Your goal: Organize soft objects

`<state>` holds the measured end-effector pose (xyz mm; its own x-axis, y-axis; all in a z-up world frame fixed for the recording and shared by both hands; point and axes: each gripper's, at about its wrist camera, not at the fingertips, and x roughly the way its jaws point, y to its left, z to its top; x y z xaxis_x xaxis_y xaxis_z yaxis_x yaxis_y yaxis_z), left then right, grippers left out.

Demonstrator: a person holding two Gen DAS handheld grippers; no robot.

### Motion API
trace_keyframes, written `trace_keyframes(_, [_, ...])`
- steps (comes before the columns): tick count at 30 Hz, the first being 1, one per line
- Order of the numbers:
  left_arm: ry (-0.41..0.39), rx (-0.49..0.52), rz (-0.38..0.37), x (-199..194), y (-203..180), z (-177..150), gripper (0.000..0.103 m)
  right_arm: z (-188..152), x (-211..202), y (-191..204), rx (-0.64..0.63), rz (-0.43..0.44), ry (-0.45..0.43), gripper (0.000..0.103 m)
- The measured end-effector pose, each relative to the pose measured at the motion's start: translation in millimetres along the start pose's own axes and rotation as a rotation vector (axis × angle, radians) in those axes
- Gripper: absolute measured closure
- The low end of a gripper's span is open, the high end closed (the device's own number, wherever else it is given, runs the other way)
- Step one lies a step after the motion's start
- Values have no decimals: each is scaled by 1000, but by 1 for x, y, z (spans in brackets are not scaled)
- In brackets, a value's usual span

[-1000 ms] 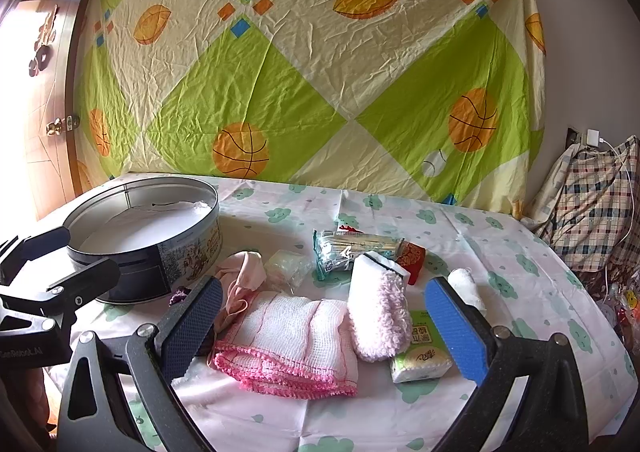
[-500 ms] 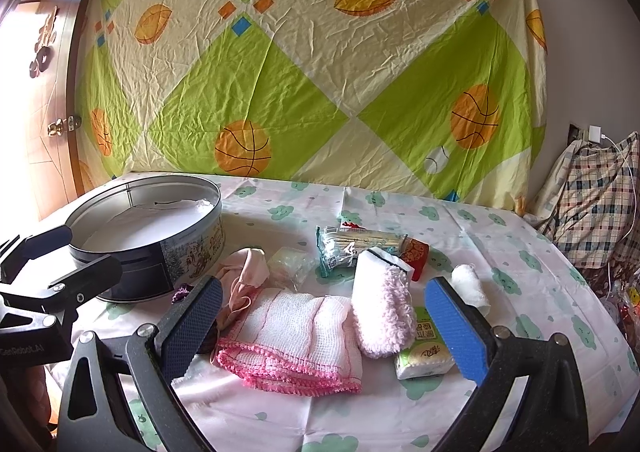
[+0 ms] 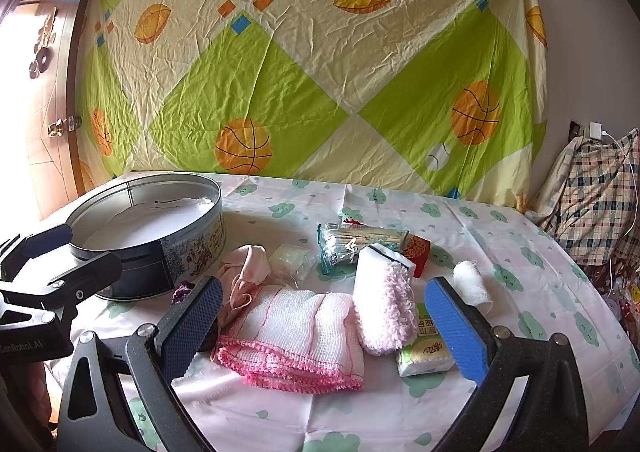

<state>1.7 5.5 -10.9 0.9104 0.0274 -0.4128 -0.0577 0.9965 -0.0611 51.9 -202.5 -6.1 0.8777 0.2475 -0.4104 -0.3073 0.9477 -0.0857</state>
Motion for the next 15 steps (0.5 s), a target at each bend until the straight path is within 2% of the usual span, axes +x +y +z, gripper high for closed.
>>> trace_keyframes(15, [3,-1,1,1,0,-1,0,-1,1,-1,6,1,2,1])
